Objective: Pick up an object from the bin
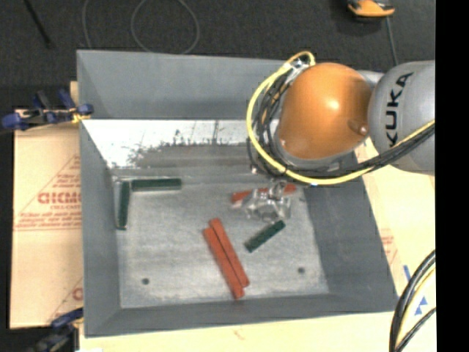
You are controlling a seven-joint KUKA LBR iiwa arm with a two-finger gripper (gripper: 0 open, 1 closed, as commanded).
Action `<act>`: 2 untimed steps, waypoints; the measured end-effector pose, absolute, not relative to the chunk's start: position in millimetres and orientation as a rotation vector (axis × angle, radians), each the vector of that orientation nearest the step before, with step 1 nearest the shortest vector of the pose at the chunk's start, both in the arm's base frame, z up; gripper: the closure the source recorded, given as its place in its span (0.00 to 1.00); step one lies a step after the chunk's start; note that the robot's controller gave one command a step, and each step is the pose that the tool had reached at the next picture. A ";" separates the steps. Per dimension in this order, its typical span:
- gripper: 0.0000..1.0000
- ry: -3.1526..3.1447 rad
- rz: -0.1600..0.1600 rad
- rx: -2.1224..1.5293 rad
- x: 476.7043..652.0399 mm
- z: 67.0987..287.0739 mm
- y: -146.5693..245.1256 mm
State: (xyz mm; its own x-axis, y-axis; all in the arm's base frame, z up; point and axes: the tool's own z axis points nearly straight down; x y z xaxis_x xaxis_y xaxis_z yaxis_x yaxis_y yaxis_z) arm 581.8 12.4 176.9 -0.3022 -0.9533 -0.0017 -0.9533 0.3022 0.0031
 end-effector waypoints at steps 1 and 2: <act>1.00 -2.744 -0.003 1.537 576.4 170.9 55.3; 0.00 -2.746 -0.002 1.531 576.7 171.1 54.0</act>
Offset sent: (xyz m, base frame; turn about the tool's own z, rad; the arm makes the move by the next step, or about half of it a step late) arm -0.0061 0.0417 -0.0066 0.2457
